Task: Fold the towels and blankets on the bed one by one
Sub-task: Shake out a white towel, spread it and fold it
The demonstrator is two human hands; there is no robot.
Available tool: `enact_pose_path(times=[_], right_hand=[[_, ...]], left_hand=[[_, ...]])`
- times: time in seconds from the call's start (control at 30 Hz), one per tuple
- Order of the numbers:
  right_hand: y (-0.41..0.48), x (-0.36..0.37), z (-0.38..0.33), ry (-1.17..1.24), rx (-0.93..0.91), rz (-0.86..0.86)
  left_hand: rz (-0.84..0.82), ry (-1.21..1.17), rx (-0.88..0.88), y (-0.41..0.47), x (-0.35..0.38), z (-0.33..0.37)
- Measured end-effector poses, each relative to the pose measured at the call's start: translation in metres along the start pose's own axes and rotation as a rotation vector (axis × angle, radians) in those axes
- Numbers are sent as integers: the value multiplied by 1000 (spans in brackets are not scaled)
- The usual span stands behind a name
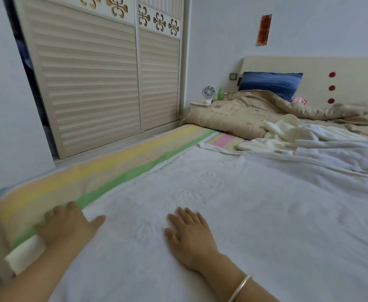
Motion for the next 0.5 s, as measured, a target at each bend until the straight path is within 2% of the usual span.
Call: enact_pose_path(times=[0.13,0.2,0.27,0.33,0.37,0.43,0.5], right_hand=[[-13,-11,5,126,18,49],[-27,-25,17,399,123,47],[-48,-40,37,810,288,-11],[-80,-56,70,1161,489,-96],[-97,-65,87,1233,571,-126],[-134,-85,134,1180,646,-119],[-175,-105,184,1059,727,-60]], left_hand=[[-4,-24,289,-30,-27,53],[-48,-122,492,-70,-37,101],[-153,-269,676,-125,-43,151],[-361,-463,839,-192,-51,202],[-486,-557,910,-224,-55,223],[-660,-637,1042,-291,-67,258],[-722,-686,1114,-345,-77,288]])
Point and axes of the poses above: each hand's wrist, its own y-axis towards the middle knuckle, its own x-axis out of the palm, z = x × y, the point moved 7 cm from there along y, towards the middle knuckle, and after that the axes turned 7 degrees about x, right-handed, at the moved point
